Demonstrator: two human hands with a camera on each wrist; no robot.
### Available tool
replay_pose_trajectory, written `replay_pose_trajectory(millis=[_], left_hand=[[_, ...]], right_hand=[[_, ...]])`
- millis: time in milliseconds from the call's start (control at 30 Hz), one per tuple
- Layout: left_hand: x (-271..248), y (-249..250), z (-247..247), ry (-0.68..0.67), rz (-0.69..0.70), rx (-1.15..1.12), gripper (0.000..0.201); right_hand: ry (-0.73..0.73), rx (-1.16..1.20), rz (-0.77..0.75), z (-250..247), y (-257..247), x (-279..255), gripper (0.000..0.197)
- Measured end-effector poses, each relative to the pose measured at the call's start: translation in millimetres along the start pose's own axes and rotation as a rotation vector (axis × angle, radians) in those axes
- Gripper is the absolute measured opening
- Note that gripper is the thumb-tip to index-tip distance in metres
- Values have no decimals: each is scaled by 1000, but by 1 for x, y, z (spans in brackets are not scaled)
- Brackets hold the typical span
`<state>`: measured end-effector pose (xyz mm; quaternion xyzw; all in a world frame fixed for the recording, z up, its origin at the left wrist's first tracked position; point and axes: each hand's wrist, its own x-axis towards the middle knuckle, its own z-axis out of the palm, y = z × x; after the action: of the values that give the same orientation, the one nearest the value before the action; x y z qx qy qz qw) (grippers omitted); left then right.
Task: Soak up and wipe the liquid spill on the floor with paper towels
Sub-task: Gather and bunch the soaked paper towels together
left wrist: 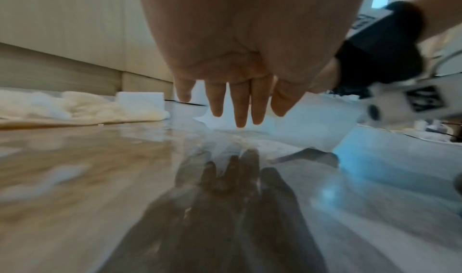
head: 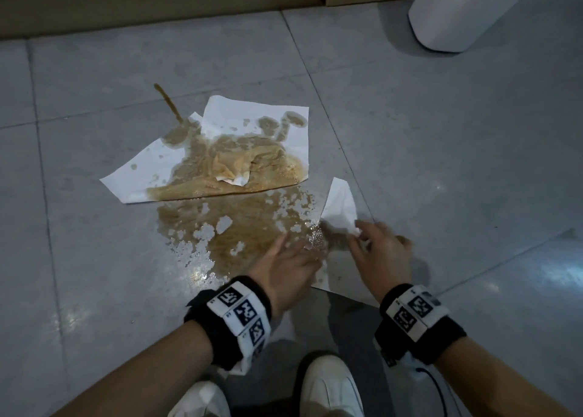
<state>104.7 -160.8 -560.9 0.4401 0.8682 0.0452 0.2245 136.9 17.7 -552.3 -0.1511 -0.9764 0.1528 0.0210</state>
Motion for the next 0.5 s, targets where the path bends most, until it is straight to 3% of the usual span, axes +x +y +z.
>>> replay_pose_trajectory(millis=[100, 200, 400, 500], left_hand=[[-18, -23, -6, 83, -96, -145, 50], [-34, -46, 2, 211, -256, -257, 39], [-60, -90, 8, 303, -562, -382, 54], [-73, -104, 8, 351, -718, -398, 59]], right_hand=[[56, -80, -222, 16, -9, -17, 25], [95, -119, -350, 31, -7, -29, 25], [78, -139, -455, 38, 4, -43, 26], [18, -241, -427, 32, 9, -50, 32]])
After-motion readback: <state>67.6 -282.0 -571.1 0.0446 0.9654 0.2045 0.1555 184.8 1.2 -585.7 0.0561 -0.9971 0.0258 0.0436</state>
